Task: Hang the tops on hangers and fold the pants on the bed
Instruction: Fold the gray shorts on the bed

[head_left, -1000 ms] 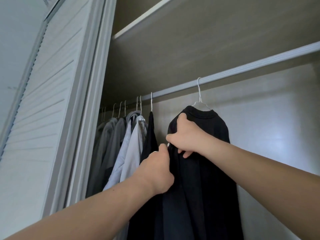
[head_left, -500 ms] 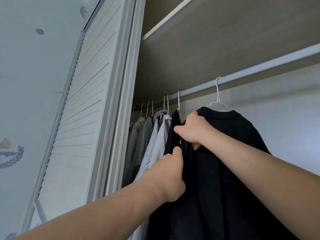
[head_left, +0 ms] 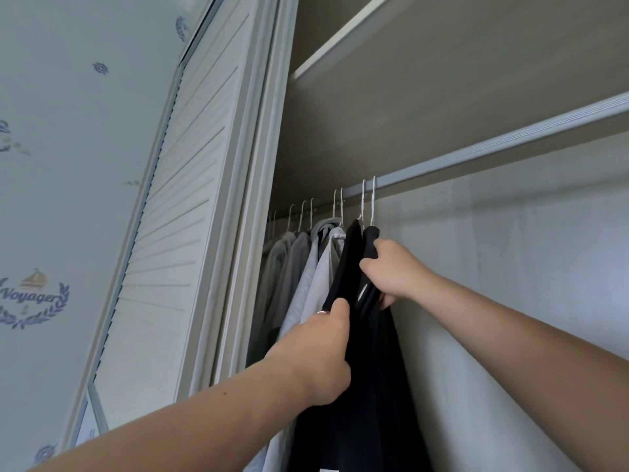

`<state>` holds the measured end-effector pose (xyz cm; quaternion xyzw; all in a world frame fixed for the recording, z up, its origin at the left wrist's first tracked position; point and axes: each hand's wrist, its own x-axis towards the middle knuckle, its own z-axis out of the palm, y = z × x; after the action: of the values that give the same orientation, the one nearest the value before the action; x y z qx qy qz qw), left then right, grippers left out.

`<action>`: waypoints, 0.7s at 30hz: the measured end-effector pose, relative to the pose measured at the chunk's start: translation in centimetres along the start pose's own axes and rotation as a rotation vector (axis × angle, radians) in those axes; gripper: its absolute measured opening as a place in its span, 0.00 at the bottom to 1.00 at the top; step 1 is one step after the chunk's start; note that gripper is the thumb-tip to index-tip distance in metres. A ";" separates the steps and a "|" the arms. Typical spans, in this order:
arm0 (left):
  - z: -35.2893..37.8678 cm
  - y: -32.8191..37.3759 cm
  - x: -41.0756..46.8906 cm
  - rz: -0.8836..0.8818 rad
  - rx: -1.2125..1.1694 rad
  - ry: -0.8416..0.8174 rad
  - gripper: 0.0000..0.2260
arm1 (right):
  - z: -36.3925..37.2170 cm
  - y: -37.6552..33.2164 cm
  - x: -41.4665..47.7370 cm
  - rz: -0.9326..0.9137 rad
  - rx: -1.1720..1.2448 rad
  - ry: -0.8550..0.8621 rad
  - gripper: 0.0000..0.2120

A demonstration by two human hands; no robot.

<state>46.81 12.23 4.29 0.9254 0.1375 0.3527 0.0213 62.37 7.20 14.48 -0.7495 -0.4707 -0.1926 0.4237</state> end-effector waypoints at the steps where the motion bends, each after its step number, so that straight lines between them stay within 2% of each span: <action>1: 0.0 0.1 -0.1 -0.003 0.000 -0.006 0.11 | -0.2 0.2 -0.3 -0.007 -0.003 0.000 0.08; 3: 0.1 0.2 -0.6 -0.009 -0.006 -0.005 0.11 | -0.5 0.5 -1.1 -0.041 -0.024 0.011 0.08; 6: -0.1 0.4 -2.1 -0.008 0.013 -0.020 0.14 | -0.6 1.0 -3.0 -0.138 -0.177 0.060 0.08; 10: -1.5 0.0 -6.3 -0.041 0.141 -0.059 0.16 | 1.0 0.3 -7.0 -0.259 -0.180 0.090 0.22; 12: -2.7 -0.8 -9.3 -0.038 0.257 -0.033 0.15 | 2.2 -0.9 -9.8 -0.349 -0.198 0.090 0.24; 16: -6.1 -3.0 -16.7 -0.061 0.508 0.001 0.14 | 4.9 -5.5 -15.7 -0.469 -0.236 0.001 0.29; 21: -11.8 -6.1 -28.4 -0.255 0.625 -0.022 0.22 | 8.8 -13.5 -23.3 -0.568 -0.181 -0.142 0.33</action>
<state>17.27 9.71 -6.05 0.8662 0.3533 0.2779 -0.2181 38.37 4.42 -0.41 -0.6343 -0.6706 -0.2918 0.2504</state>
